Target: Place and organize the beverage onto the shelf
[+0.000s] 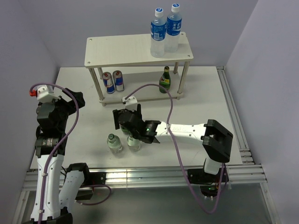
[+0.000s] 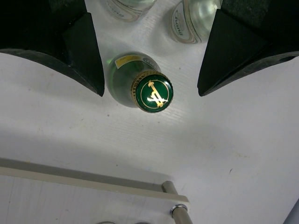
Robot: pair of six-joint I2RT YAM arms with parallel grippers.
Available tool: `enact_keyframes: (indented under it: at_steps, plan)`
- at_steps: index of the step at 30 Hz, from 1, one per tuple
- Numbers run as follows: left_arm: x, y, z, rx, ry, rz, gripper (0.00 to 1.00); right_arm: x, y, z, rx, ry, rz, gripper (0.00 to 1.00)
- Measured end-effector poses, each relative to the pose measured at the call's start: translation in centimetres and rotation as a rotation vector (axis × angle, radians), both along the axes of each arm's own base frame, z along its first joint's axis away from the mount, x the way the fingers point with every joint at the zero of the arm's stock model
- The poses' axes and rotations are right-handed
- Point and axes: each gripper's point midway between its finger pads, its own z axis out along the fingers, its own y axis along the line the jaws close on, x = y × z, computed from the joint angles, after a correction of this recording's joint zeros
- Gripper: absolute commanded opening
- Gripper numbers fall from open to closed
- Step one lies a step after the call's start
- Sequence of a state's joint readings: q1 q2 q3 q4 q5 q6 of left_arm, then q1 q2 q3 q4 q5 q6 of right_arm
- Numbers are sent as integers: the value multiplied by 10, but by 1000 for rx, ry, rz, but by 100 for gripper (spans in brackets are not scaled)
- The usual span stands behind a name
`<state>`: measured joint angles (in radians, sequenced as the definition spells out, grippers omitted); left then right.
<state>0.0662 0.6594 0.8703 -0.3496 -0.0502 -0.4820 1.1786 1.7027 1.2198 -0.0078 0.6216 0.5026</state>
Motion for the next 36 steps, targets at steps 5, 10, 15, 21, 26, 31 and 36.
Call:
enact_keyframes:
  at_steps: [5, 10, 15, 21, 26, 31, 36]
  plan:
    - [0, 0, 0, 0, -1, 0, 99, 5, -1, 2, 1, -23, -24, 58]
    - [0, 0, 0, 0, -1, 1, 99, 11, 2, 3, 7, -39, -44, 45]
    - [0, 0, 0, 0, -1, 1, 99, 16, -1, 3, -9, -57, -62, 19]
    - [0, 0, 0, 0, -1, 2, 99, 19, -2, 4, -8, -58, -70, 0]
    - [0, 0, 0, 0, -2, 2, 99, 20, -4, 5, -12, -62, -79, 0]
    - [0, 0, 0, 0, -2, 2, 99, 21, -5, 5, -19, -68, -85, 0]
    - [0, 1, 0, 0, -2, 2, 99, 25, -11, 5, -47, -80, -97, 0]
